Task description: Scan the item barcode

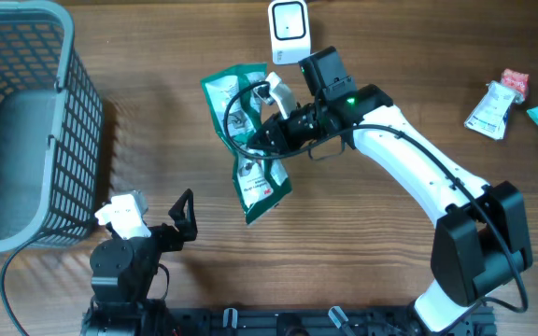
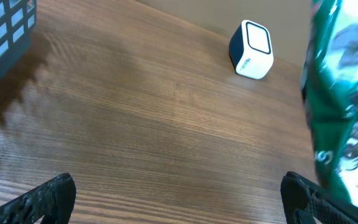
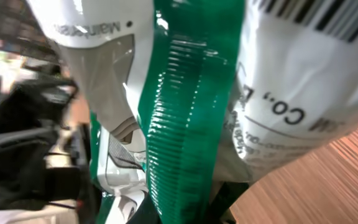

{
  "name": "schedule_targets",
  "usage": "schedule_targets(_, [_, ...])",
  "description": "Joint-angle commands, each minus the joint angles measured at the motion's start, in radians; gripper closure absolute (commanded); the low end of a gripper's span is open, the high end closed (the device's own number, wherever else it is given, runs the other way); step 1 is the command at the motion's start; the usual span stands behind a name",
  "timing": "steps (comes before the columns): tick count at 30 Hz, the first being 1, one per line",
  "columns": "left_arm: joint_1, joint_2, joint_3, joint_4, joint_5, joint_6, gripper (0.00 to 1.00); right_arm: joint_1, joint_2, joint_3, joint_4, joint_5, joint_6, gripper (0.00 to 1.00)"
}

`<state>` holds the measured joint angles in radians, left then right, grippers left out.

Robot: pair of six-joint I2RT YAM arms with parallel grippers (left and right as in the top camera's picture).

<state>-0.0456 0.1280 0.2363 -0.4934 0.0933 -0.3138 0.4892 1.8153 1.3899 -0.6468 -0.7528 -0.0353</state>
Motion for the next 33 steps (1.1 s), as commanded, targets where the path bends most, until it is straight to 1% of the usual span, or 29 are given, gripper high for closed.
schedule_targets(1, [0.005, -0.003, -0.004, 0.002, -0.013, -0.009, 0.00, 0.003, -0.005, -0.033, -0.081, 0.512, 0.118, 0.96])
schedule_targets(2, [0.005, -0.003, -0.004, 0.002, -0.013, -0.009, 0.00, 0.003, -0.005, -0.050, -0.108, 0.568, 0.109, 0.95])
schedule_targets(3, [0.005, -0.003, -0.004, 0.002, -0.013, -0.009, 0.00, 0.003, -0.005, -0.060, -0.132, 0.568, 0.091, 0.94])
schedule_targets(4, [0.005, -0.003, -0.004, 0.002, -0.013, -0.009, 0.00, 0.003, -0.005, -0.062, -0.152, 0.561, 0.085, 0.85])
schedule_targets(5, [0.005, -0.003, -0.004, 0.002, -0.013, -0.009, 0.00, 0.004, -0.005, -0.062, -0.156, 0.562, 0.085, 0.39])
schedule_targets(6, [0.005, -0.003, -0.004, 0.002, -0.013, -0.009, 0.00, 0.004, -0.007, -0.061, -0.154, 0.568, 0.086, 0.00])
schedule_targets(8, [0.005, -0.003, -0.004, 0.002, -0.013, -0.009, 0.00, 0.004, -0.011, -0.057, -0.151, 0.577, 0.090, 0.00])
schedule_targets(12, [0.005, -0.003, -0.004, 0.002, -0.013, -0.009, 0.00, 0.019, -0.029, -0.023, -0.188, 0.577, 0.204, 0.00])
schedule_targets(14, [0.005, -0.003, -0.004, 0.002, -0.013, -0.009, 0.00, 0.056, -0.031, -0.024, -0.195, 0.599, 0.220, 0.00])
schedule_targets(15, [0.005, -0.003, -0.004, 0.002, -0.013, -0.009, 0.00, 0.085, -0.027, -0.026, -0.204, 0.645, 0.220, 0.00])
schedule_targets(17, [0.005, -0.003, -0.004, 0.002, -0.013, -0.009, 0.00, 0.176, -0.016, -0.042, -0.201, 0.811, 0.219, 0.00])
schedule_targets(19, [0.005, -0.003, -0.004, 0.002, -0.013, -0.009, 0.00, 0.249, 0.002, -0.056, -0.180, 0.901, 0.218, 0.00])
schedule_targets(21, [0.005, -0.003, -0.004, 0.002, -0.013, -0.009, 0.00, 0.285, 0.036, -0.059, -0.158, 0.921, 0.226, 0.00])
schedule_targets(22, [0.005, -0.003, -0.004, 0.002, -0.013, -0.009, 0.00, 0.294, 0.061, -0.059, -0.148, 0.922, 0.252, 0.00])
schedule_targets(27, [0.005, -0.003, -0.004, 0.002, -0.013, -0.009, 0.00, 0.300, 0.212, -0.059, -0.126, 0.933, 0.291, 0.00])
schedule_targets(31, [0.005, -0.003, -0.004, 0.002, -0.013, -0.009, 0.00, 0.311, 0.274, -0.059, -0.145, 0.943, 0.302, 0.00])
schedule_targets(33, [0.005, -0.003, -0.004, 0.002, -0.013, -0.009, 0.00, 0.313, 0.311, -0.062, -0.168, 0.943, 0.330, 0.00])
